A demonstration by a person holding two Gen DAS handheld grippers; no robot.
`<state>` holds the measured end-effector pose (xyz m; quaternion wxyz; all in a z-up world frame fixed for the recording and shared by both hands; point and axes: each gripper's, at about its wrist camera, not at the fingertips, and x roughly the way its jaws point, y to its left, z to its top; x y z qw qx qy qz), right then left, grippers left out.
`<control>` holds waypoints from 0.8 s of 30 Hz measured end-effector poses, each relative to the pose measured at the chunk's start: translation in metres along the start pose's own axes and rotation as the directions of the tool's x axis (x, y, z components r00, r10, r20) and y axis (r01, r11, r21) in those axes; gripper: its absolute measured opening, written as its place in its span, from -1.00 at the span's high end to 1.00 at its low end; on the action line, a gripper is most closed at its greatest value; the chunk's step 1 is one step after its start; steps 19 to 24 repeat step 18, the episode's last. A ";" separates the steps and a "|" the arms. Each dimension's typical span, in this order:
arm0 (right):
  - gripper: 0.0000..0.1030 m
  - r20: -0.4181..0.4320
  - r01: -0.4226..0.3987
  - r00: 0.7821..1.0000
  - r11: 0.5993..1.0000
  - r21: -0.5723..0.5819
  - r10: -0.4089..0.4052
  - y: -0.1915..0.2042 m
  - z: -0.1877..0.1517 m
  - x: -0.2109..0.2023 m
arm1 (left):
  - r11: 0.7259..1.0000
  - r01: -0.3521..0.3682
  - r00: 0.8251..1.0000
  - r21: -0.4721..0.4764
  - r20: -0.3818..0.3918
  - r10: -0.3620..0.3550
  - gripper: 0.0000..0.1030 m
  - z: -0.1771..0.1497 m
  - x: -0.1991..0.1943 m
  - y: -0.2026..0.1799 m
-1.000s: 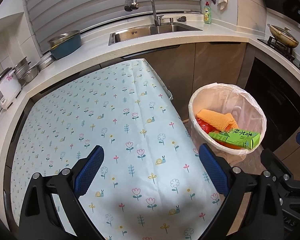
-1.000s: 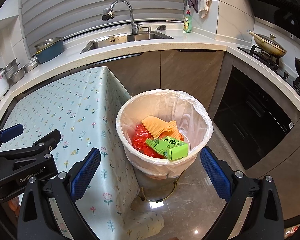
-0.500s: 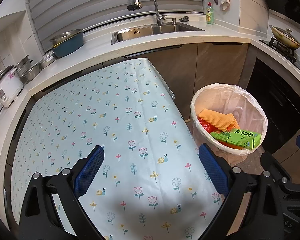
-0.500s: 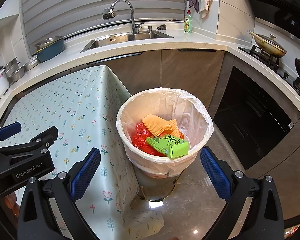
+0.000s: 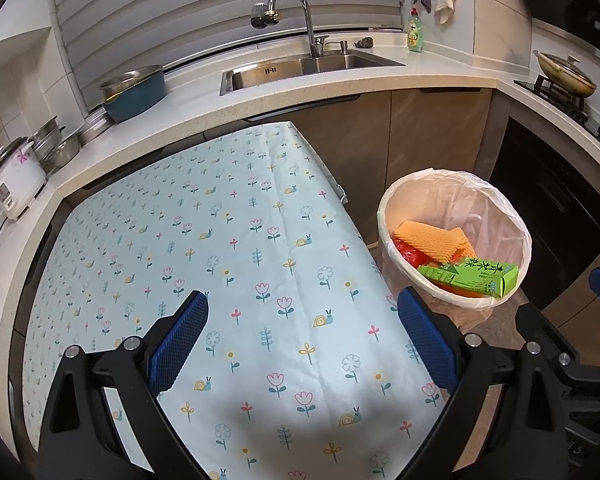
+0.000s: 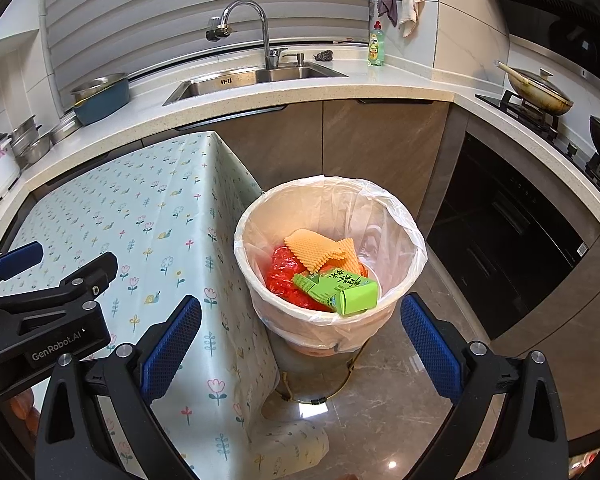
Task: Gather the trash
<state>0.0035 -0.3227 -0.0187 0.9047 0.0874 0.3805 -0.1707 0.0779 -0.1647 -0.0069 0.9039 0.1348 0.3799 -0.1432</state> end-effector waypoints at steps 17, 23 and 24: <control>-0.87 0.004 0.001 1.000 1.000 0.001 -0.001 -0.001 -0.001 -0.002 | 1.000 0.009 1.000 -0.005 0.001 -0.009 -0.77 -0.006 0.001 0.004; -0.87 0.003 0.001 1.000 1.000 0.002 -0.001 -0.001 -0.001 -0.002 | 1.000 0.010 1.000 -0.005 -0.001 -0.010 -0.77 -0.006 0.002 0.005; -0.87 0.003 0.001 1.000 1.000 0.002 -0.001 -0.001 -0.001 -0.002 | 1.000 0.010 1.000 -0.005 -0.001 -0.010 -0.77 -0.006 0.002 0.005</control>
